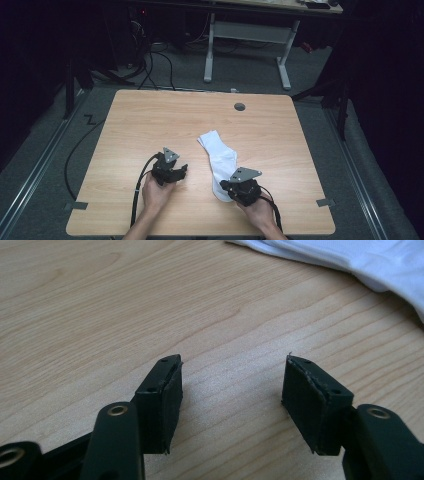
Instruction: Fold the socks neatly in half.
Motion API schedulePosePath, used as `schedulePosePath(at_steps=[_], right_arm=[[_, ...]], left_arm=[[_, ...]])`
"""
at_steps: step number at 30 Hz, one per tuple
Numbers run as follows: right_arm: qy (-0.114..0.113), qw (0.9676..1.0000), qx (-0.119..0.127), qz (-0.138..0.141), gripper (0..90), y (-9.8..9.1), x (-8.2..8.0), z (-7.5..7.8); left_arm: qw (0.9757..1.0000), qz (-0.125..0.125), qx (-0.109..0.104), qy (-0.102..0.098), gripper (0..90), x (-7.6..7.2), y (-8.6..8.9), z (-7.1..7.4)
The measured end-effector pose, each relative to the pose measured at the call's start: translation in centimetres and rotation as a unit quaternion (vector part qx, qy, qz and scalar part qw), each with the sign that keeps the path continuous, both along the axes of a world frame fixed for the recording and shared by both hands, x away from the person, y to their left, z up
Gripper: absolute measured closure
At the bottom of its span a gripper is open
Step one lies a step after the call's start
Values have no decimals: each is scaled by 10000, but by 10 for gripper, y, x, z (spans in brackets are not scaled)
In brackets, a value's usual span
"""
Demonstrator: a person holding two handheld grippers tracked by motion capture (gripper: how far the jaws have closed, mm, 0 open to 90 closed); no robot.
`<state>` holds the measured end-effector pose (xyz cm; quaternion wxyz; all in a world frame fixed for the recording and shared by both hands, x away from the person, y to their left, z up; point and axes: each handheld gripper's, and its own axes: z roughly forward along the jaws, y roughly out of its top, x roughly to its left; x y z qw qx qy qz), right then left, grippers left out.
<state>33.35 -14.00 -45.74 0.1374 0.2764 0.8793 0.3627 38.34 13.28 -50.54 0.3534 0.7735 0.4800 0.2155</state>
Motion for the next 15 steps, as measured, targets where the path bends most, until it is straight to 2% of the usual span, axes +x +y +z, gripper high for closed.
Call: schedulePosePath(at_steps=[2,5,8,11,13,14,15], right_arm=[[-20,10000,-7,62,865,3,-3,5],[88,9998,27,147,858,7,-7,5],[330,9991,-95,231,750,14,-6,-7],[453,9988,122,171,676,11,-2,-12],[409,9985,349,34,668,4,1,-7],[338,9982,479,-134,668,-3,6,-2],[293,9981,496,-235,667,-6,10,1]], left_arm=[[10000,27,-14,-21,407,0,-1,0],[10000,16,-3,-11,396,-1,-2,0],[10000,-9,-9,-6,388,-1,-3,0],[9999,-124,-102,41,387,-2,-8,0],[9994,-296,-191,55,388,-3,-17,3],[9991,-366,-231,50,387,-4,-21,4],[9985,-463,-279,8,387,-4,-27,7]])
